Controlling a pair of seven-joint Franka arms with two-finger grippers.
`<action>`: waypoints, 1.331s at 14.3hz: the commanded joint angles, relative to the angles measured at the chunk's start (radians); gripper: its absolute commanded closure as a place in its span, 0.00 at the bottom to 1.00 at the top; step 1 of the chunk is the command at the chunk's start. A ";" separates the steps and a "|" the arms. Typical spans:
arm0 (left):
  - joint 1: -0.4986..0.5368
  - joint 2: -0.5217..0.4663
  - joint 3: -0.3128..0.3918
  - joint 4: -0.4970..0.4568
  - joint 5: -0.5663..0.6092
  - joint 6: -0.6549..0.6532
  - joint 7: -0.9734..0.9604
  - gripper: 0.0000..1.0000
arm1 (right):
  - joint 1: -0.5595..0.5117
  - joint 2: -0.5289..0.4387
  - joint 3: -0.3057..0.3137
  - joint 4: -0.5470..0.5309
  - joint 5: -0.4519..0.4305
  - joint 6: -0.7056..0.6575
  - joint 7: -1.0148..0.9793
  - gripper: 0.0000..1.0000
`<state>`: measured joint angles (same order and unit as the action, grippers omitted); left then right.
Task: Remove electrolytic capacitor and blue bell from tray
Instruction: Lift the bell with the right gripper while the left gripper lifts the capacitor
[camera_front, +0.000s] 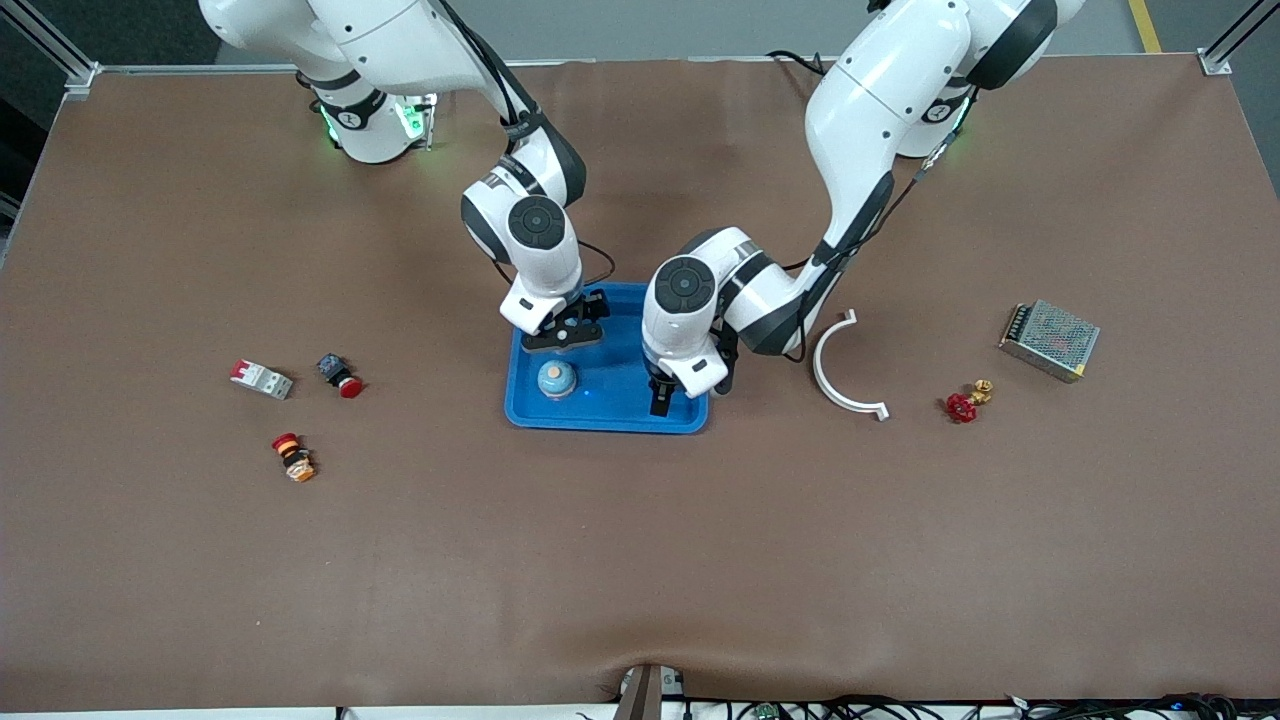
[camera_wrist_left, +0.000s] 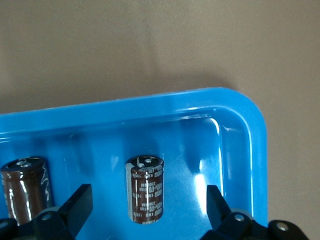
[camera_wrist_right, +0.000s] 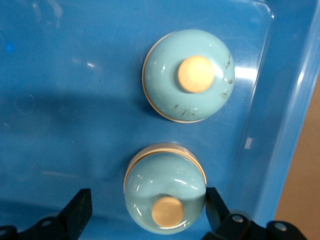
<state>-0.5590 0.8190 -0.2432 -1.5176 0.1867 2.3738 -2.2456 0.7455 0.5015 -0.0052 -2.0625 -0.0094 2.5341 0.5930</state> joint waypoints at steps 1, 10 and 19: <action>-0.029 0.026 0.027 0.031 0.026 0.021 -0.035 0.00 | 0.003 -0.011 -0.002 -0.015 -0.009 0.000 0.007 0.00; -0.027 0.026 0.027 0.033 0.030 0.021 0.000 1.00 | -0.011 -0.008 -0.002 -0.024 -0.011 0.014 0.007 0.00; 0.005 -0.124 -0.018 0.017 0.013 -0.250 0.448 1.00 | -0.020 -0.006 -0.002 -0.019 -0.009 0.014 0.007 0.57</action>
<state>-0.5728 0.7624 -0.2420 -1.4690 0.2012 2.2035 -1.9671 0.7376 0.5006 -0.0160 -2.0754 -0.0094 2.5394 0.5933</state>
